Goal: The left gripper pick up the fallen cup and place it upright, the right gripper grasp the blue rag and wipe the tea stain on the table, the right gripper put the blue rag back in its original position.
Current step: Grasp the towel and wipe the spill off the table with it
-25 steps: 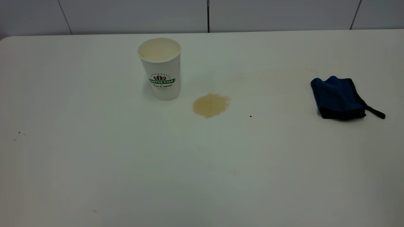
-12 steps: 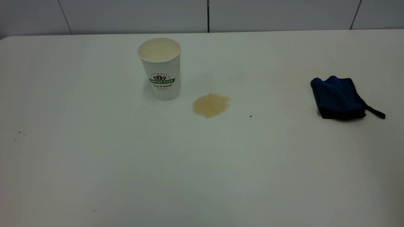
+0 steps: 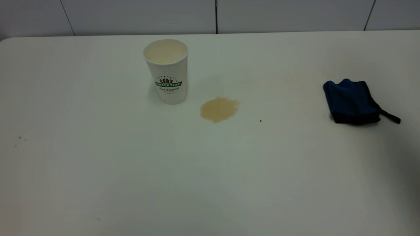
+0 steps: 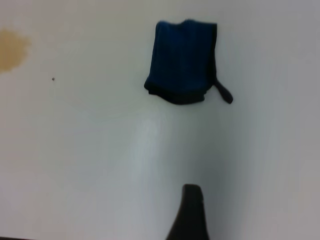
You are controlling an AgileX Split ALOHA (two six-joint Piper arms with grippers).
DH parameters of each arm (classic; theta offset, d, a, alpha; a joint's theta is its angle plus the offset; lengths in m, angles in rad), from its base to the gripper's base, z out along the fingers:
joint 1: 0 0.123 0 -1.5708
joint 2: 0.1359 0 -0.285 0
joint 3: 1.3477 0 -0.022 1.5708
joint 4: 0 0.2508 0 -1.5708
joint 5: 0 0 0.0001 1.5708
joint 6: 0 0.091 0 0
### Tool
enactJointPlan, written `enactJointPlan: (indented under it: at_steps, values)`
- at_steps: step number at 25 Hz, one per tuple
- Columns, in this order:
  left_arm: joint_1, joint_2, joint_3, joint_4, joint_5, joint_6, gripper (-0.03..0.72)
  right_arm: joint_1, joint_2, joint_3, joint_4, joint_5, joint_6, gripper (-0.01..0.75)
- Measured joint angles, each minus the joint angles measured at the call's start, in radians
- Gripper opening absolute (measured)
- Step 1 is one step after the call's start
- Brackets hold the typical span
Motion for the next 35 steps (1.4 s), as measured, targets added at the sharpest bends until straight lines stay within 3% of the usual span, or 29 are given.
enactJointPlan:
  at_steps: [9, 18, 35]
  values:
    - [0.000, 0.000, 0.000, 0.000, 0.000, 0.000, 0.238, 0.000, 0.645, -0.388, 0.095, 0.046, -0.065, 0.722]
    - [0.000, 0.000, 0.000, 0.000, 0.000, 0.000, 0.238, 0.000, 1.014, -0.716, 0.120, 0.154, -0.078, 0.720]
    - [0.000, 0.000, 0.000, 0.000, 0.000, 0.000, 0.238, 0.004, 1.200, -0.748, 0.073, -0.096, -0.224, 0.673]
